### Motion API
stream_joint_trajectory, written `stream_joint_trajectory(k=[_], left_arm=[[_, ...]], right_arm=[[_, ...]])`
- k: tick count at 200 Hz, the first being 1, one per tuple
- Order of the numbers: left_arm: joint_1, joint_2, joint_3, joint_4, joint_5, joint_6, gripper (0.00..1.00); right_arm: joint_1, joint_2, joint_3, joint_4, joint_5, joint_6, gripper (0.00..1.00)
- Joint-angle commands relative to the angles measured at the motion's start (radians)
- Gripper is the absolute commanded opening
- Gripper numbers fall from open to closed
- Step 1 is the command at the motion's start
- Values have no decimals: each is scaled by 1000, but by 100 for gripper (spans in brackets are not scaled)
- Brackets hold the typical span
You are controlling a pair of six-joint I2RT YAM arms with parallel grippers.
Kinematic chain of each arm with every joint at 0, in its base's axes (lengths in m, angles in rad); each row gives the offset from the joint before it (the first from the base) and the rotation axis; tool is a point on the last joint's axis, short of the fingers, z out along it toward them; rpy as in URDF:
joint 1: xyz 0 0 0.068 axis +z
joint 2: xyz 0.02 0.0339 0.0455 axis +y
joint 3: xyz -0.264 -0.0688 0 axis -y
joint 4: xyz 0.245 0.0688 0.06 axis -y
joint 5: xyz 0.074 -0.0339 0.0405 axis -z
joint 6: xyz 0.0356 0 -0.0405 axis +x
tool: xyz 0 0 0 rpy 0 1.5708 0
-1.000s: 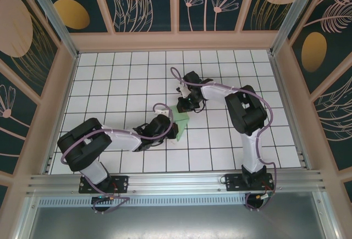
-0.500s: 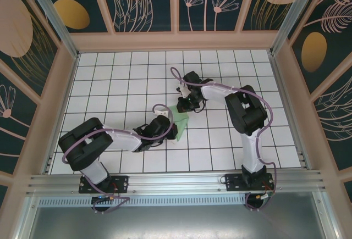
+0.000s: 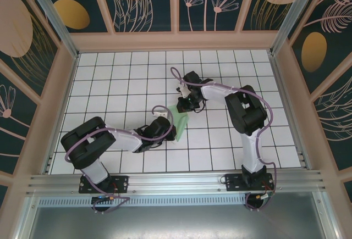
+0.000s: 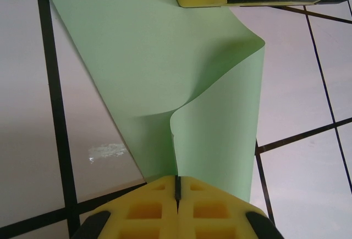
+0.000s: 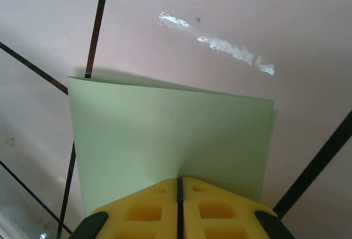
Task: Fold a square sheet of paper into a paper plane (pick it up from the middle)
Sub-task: Third fold the triangle at the center of the table.
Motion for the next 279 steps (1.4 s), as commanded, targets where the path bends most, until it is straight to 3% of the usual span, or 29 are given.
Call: stream_joint_trajectory(k=[1,45,186,279], left_arm=[[8,34,30,-37,-18,31,7],[6,65,36,-56,-12,39,7],[7,-24,26,-16,-19,101,11],[7,96,75,-78,-15,74,10]], right_arm=[[9,26,13,-25,6,14,12],[-1,-1,42,-24,-34,25,13],[0,29,-2,-29,36,21,7],[0,21,6,-35,36,24,8]])
